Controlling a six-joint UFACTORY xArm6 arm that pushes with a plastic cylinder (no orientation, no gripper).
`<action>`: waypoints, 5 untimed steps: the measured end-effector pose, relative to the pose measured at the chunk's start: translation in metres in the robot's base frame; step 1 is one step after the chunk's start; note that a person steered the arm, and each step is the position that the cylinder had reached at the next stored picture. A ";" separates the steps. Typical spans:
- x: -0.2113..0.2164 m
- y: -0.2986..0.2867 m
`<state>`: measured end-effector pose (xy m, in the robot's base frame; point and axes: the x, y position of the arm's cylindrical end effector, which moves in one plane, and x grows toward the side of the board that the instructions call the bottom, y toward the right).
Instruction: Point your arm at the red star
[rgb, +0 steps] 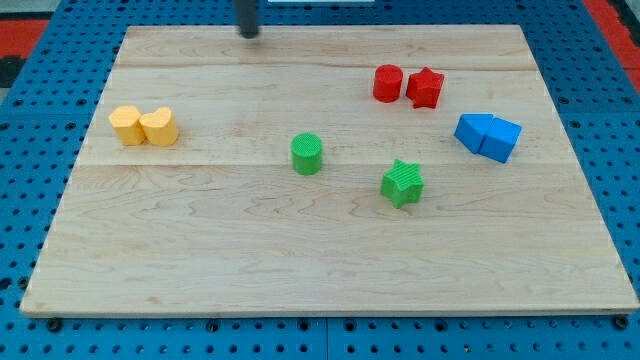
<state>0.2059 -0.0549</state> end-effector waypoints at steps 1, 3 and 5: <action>0.010 0.130; 0.025 0.267; 0.097 0.246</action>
<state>0.3027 0.1907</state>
